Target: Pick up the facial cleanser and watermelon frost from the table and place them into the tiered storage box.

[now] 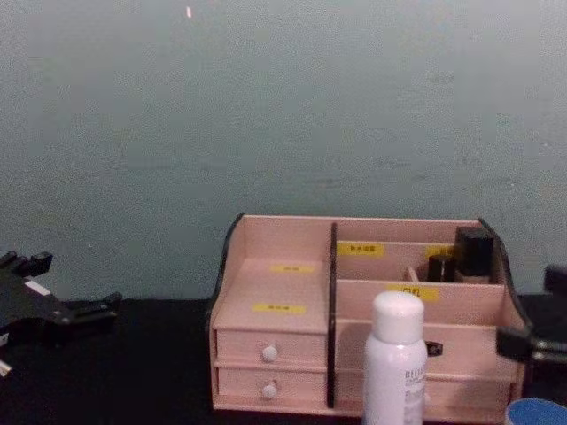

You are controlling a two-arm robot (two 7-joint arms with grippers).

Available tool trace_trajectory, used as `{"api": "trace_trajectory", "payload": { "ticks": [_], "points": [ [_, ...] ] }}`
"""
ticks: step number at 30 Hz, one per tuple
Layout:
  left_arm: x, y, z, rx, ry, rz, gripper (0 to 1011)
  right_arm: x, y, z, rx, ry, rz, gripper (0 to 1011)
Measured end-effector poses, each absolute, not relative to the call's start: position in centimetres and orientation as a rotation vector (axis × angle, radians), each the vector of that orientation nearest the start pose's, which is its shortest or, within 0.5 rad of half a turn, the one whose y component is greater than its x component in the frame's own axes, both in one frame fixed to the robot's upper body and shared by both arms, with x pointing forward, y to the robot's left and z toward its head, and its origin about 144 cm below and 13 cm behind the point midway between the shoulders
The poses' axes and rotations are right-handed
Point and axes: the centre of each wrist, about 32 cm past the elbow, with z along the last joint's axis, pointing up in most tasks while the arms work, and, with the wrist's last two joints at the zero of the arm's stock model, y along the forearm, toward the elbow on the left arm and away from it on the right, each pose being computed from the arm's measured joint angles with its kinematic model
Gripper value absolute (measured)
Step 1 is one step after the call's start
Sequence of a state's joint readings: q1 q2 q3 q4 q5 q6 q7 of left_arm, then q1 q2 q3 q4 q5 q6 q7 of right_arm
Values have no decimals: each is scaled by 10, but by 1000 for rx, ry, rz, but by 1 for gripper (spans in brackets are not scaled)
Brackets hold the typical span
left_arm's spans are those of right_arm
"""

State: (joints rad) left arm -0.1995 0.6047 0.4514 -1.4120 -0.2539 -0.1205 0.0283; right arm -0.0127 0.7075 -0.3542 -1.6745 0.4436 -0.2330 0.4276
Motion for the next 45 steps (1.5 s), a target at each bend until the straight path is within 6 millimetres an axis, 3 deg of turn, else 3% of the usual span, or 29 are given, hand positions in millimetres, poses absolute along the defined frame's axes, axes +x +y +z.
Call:
{"api": "trace_trajectory", "payload": {
  "ticks": [25, 45],
  "points": [
    [489, 310, 1140, 304, -285, 1248, 1001, 463, -280, 1143, -136, -18, -666, 1003],
    [489, 310, 1140, 304, -285, 1248, 1001, 489, -260, 1134, -165, 10, -660, 1002]
  ]
}}
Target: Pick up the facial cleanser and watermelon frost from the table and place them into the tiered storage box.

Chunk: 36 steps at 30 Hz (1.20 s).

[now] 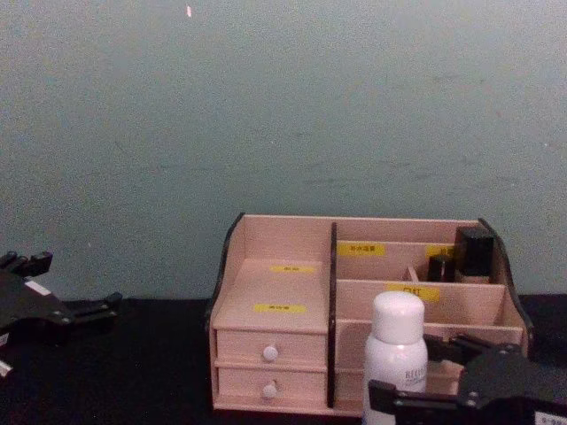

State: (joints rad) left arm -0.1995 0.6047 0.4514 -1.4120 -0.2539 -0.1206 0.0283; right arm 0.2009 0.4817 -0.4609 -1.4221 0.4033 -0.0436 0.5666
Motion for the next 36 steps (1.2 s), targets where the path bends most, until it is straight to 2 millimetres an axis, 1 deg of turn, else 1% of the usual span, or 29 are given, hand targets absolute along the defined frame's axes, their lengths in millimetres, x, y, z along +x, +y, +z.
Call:
{"api": "trace_trajectory", "payload": {
  "ticks": [8, 27, 34, 35, 36],
  "points": [
    [489, 310, 1140, 304, -285, 1248, 1001, 496, -255, 1132, -173, 17, -654, 1002],
    [489, 310, 1140, 305, -285, 1248, 1001, 496, -254, 1132, -177, 21, -655, 1003],
    [489, 310, 1140, 304, -285, 1248, 1001, 496, -254, 1132, -176, 19, -656, 865],
    [489, 310, 1140, 305, -285, 1248, 1001, 496, -254, 1132, -176, 19, -656, 814],
    [489, 310, 1140, 304, -285, 1248, 1001, 496, -255, 1133, -176, 19, -656, 797]
  ]
}}
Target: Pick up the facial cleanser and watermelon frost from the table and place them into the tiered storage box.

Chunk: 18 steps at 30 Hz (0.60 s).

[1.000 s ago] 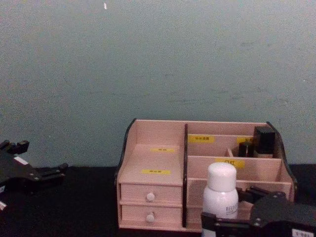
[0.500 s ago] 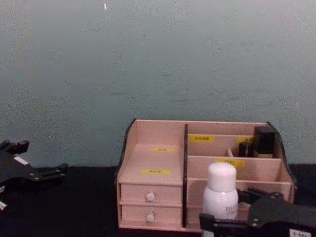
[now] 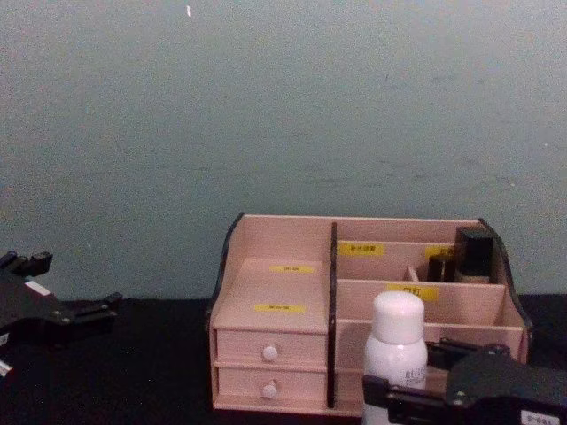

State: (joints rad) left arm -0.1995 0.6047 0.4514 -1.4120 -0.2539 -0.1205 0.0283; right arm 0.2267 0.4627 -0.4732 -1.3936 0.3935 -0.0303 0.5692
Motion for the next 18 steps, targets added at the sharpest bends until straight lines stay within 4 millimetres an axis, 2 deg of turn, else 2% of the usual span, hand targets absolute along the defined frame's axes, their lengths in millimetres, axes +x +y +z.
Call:
{"api": "trace_trajectory", "payload": {
  "ticks": [4, 7, 18],
  "points": [
    [489, 310, 1140, 304, -285, 1248, 1001, 496, -255, 1133, -176, 19, -656, 661],
    [489, 310, 1140, 305, -285, 1248, 1001, 496, -255, 1133, -175, 19, -656, 596],
    [489, 310, 1140, 304, -285, 1248, 1001, 496, -254, 1133, -175, 18, -656, 592]
  ]
}}
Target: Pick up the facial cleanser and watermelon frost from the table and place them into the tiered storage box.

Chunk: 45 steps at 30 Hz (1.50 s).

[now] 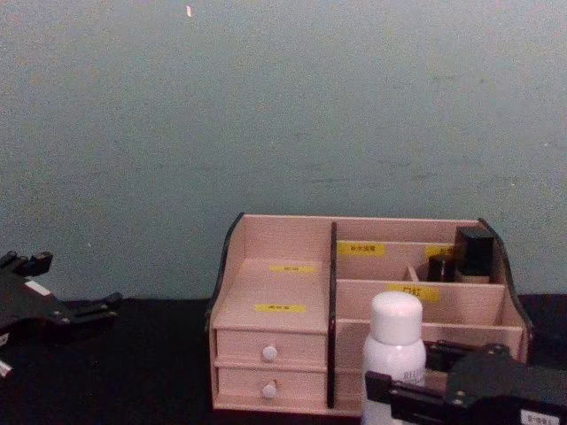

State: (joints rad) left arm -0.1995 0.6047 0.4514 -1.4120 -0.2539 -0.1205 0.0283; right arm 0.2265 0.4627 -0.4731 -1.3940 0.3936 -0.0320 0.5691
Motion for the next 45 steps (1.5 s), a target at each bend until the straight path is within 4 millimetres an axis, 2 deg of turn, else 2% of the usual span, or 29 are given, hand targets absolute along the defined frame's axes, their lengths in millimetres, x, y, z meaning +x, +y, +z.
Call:
{"api": "trace_trajectory", "payload": {
  "ticks": [10, 20, 25, 32, 39, 45],
  "points": [
    [489, 310, 1140, 304, -285, 1248, 1001, 496, -256, 1134, -169, 10, -641, 592],
    [489, 310, 1140, 305, -285, 1248, 1001, 498, -263, 1162, -76, 9, -657, 592],
    [489, 310, 1140, 304, -285, 1248, 1001, 511, -263, 1185, -3, -25, -708, 592],
    [489, 310, 1140, 305, -285, 1248, 1001, 534, -257, 1206, 28, -83, -808, 592],
    [489, 310, 1140, 304, -285, 1248, 1001, 555, -251, 1218, 8, -119, -897, 592],
    [489, 310, 1140, 304, -285, 1248, 1001, 570, -247, 1219, -12, -115, -924, 592]
  ]
}}
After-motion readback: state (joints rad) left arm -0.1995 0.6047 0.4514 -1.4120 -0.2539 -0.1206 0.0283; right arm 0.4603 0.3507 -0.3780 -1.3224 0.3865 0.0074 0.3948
